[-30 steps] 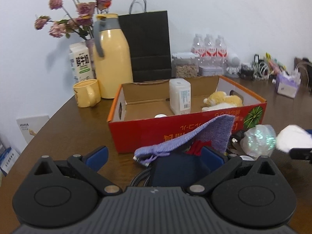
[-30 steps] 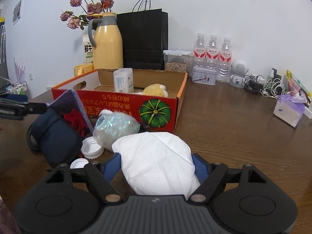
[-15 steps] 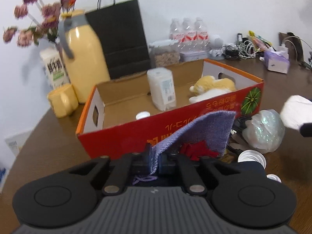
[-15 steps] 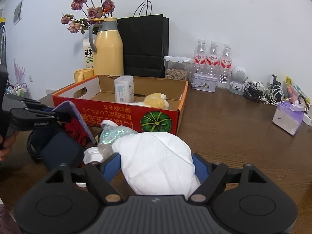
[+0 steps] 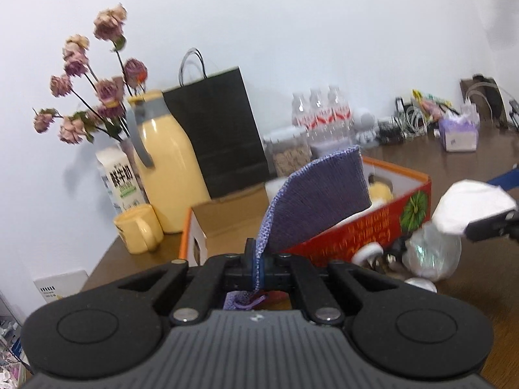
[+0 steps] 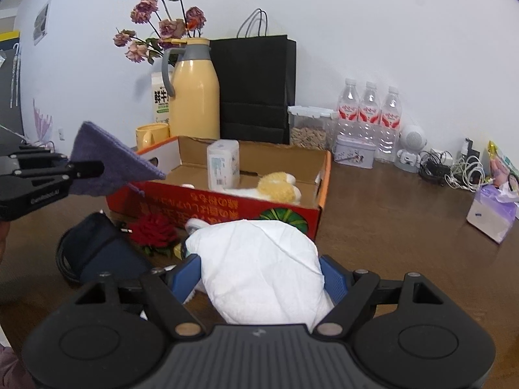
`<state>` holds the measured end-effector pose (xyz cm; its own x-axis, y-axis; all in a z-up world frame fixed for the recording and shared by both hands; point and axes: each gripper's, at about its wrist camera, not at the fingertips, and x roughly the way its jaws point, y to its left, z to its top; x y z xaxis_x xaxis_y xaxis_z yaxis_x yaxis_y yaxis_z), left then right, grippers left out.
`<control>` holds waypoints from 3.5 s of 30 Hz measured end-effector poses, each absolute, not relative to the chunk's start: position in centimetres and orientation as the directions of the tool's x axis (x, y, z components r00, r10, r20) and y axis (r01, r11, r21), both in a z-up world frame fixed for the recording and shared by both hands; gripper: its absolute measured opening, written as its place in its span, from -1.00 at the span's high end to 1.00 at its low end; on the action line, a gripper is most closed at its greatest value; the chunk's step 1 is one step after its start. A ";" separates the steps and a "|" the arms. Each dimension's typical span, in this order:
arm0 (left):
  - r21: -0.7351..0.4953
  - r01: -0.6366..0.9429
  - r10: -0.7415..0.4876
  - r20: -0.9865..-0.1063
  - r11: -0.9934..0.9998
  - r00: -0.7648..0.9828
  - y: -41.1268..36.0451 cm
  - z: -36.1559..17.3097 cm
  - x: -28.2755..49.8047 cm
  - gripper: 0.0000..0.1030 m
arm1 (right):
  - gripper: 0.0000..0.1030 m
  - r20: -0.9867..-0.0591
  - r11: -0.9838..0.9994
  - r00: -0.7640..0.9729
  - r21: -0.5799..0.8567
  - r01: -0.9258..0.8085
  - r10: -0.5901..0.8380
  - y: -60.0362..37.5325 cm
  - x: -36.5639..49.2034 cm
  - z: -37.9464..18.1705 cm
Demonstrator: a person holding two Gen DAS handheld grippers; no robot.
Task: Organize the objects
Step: 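Grasp the purple cloth with the left tool while the right tool carries the white cloth toward the box, then lower both cloths into the cardboard box and open both tools, then withdraw both tools from the box toward the items on the table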
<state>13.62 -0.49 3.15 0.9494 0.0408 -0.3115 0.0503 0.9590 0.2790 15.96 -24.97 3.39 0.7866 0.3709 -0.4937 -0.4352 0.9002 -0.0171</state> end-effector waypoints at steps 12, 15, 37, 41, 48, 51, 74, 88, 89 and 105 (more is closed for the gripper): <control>0.110 0.065 -0.032 -0.283 0.992 0.959 0.7 7.7 16.2 0.95 | -0.51 -0.415 0.885 0.809 -0.020 -0.466 0.417 -22.0 18.6 6.7; 0.032 0.074 -0.061 -0.305 0.997 0.950 1.5 8.6 18.0 0.95 | -0.51 -0.401 0.885 0.815 -0.021 -0.465 0.419 -21.1 19.9 7.4; -0.406 -0.033 -0.246 -0.616 0.913 0.749 8.0 0.4 32.1 0.84 | -0.55 -0.456 0.945 0.838 0.022 -0.326 0.300 -16.5 32.8 3.5; -0.316 -0.030 -0.162 -0.564 0.948 0.810 7.2 1.3 30.5 -0.43 | -0.74 -0.470 0.945 0.831 0.022 -0.326 0.298 -16.7 32.5 3.0; -0.075 -0.019 -0.010 -0.370 0.997 0.929 3.9 3.4 26.3 -1.00 | -1.00 -0.454 0.946 0.842 0.012 -0.322 0.293 -16.8 31.6 3.4; -0.061 -0.010 -0.013 -0.360 0.998 0.933 3.4 3.6 25.9 -1.00 | -1.00 -0.452 0.946 0.842 0.010 -0.324 0.294 -16.7 31.5 3.5; -0.045 -0.074 0.058 -0.287 0.996 0.956 2.6 6.6 21.2 -1.00 | -1.00 -0.371 0.933 0.868 -0.010 -0.358 0.329 -18.0 25.9 6.9; -0.010 -0.084 0.077 -0.296 0.996 0.952 2.3 7.2 15.2 -1.00 | -1.00 -0.402 0.931 0.856 -0.022 -0.364 0.325 -20.7 20.0 6.8; -0.007 -0.084 0.078 -0.298 0.996 0.951 2.3 7.1 14.8 -1.00 | -1.00 -0.406 0.931 0.854 -0.022 -0.365 0.326 -20.9 19.7 6.6; 0.013 -0.087 0.085 -0.376 0.996 0.923 2.2 3.7 9.7 -1.00 | -1.00 -0.491 0.925 0.807 -0.008 -0.380 0.327 -23.0 14.5 3.3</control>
